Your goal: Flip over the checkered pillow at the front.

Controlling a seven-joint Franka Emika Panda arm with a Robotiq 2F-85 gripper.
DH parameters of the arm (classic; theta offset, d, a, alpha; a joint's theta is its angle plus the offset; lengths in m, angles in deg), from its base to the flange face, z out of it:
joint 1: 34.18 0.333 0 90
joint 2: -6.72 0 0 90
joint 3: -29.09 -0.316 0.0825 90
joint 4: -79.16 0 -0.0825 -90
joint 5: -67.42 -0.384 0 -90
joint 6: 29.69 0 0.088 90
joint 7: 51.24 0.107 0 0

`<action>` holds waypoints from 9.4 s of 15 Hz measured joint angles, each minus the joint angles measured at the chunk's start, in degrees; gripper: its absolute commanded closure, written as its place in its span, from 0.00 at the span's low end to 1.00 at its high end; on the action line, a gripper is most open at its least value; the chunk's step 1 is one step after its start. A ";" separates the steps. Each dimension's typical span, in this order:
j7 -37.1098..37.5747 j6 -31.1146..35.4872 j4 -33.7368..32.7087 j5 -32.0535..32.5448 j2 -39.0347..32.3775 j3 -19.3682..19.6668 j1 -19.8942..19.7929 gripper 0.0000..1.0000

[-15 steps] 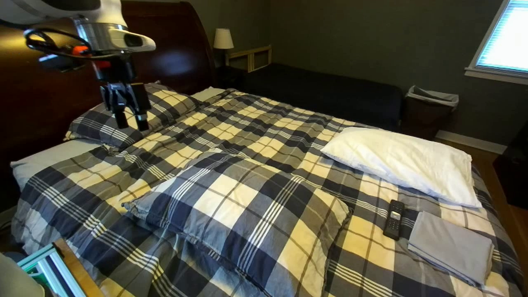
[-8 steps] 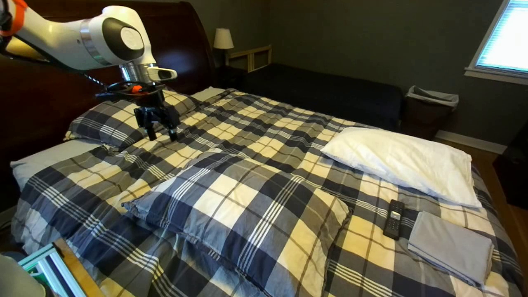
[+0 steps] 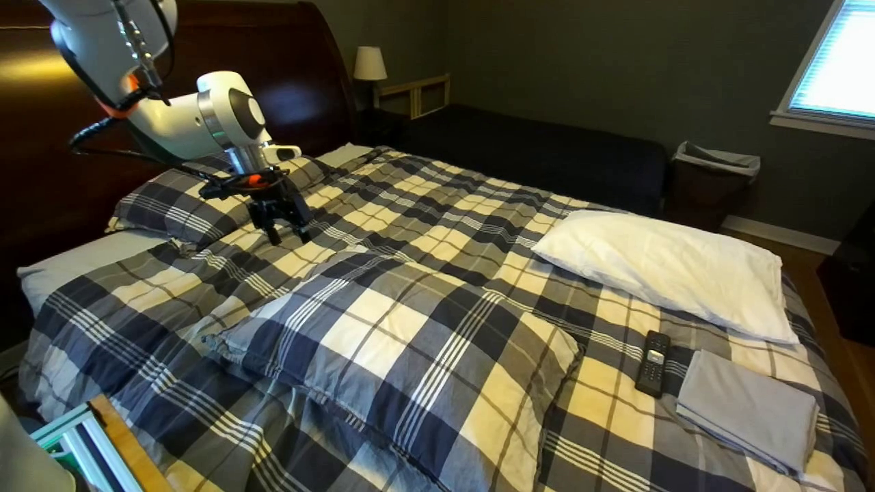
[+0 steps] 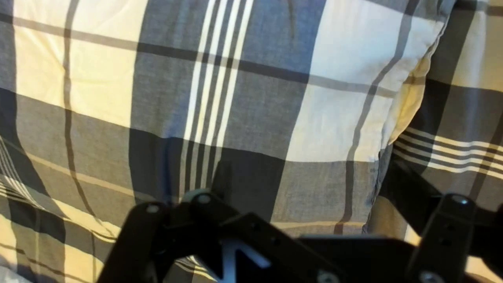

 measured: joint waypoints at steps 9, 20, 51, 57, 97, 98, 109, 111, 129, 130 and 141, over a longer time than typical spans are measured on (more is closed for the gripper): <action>-0.20 -0.05 -11.37 0.04 -12.15 7.05 7.24 0.00; 2.75 -0.96 -11.51 -0.17 -12.60 10.69 11.19 0.00; 18.29 2.93 -13.27 -0.83 -24.39 17.31 18.10 1.00; 18.29 14.79 -4.37 -3.91 -15.72 17.60 12.64 0.98; 21.05 -0.73 1.86 -2.31 30.76 11.17 -5.85 0.98; 20.60 -1.24 1.13 -3.40 31.27 10.63 -5.85 0.98; 18.31 -1.44 -3.86 -4.70 35.52 6.95 -7.83 0.98; 18.41 -1.43 -3.11 -0.29 35.39 6.73 -10.04 0.98; -6.80 19.28 7.00 7.67 36.95 16.20 -23.86 0.06; -7.28 19.76 6.84 7.96 37.51 16.19 -24.30 0.00; -11.29 14.78 6.42 4.09 39.99 15.66 -24.54 0.00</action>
